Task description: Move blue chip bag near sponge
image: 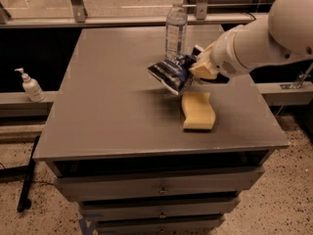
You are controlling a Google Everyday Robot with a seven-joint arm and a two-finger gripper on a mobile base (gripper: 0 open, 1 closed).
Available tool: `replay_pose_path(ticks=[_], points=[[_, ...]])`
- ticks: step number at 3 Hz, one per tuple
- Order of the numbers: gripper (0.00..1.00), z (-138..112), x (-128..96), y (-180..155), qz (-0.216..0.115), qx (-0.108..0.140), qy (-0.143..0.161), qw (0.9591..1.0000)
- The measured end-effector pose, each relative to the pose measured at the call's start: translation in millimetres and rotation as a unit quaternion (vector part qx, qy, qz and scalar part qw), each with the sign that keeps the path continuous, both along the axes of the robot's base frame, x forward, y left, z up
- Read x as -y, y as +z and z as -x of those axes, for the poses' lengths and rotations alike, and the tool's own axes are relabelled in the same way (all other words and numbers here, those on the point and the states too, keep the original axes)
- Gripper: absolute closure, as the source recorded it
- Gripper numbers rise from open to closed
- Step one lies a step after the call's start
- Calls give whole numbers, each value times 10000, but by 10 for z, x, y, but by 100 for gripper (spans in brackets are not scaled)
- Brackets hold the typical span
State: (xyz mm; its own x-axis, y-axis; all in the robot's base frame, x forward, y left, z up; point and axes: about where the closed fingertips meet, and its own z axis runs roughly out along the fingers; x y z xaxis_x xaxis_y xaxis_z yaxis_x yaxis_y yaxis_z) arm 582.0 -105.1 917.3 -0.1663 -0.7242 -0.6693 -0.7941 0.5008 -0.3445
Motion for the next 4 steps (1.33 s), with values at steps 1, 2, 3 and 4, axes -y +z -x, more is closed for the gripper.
replay_pose_path(ticks=[1,2,3,4], points=[[100,-63,398,-207,178,-29,-332,9993],[100,-157,737,-356,259,-22,-693,9973],[74,-125,1011,-498,283,-120,-1023,9943],[51,-62,1113,-558,267,-190,-1139,9930]])
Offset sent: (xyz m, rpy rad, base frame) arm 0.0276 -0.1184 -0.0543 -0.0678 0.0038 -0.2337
